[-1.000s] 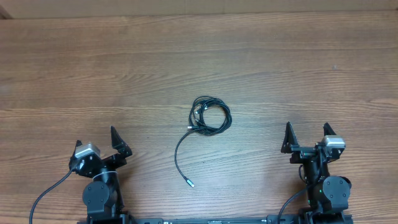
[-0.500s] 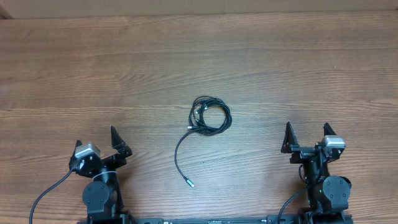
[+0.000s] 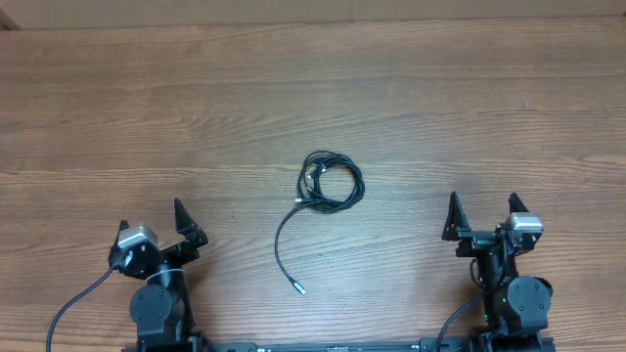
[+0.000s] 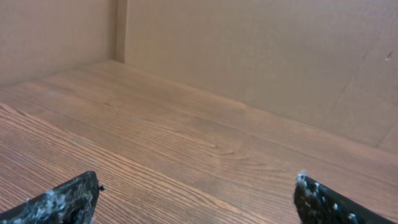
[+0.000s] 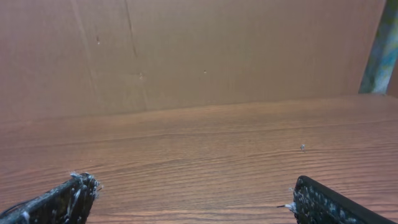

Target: Untangle cables

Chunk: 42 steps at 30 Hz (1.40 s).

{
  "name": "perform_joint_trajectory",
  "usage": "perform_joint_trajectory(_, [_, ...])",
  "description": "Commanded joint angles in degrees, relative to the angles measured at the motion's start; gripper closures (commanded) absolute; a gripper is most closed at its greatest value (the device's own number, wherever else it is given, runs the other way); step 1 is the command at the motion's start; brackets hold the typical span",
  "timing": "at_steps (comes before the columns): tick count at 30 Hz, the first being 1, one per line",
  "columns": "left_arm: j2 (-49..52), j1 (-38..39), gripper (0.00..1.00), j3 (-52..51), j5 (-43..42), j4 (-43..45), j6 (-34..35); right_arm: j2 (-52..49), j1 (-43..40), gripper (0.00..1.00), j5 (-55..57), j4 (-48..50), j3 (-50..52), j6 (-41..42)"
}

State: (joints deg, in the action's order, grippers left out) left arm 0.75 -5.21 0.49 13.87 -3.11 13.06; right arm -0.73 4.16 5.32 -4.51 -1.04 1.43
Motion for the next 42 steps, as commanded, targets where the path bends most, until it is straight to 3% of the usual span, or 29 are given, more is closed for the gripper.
perform_joint_trajectory(1, [-0.4,0.3,0.0,-0.2,-0.4,0.1,-1.5,0.5,-0.1,0.0,-0.1,0.2,0.6,-0.4])
perform_joint_trajectory(42, [-0.4,0.3,0.01,-0.2,-0.3,0.3,-0.9,0.5,-0.1,0.0,-0.1,0.2,0.6,-0.4])
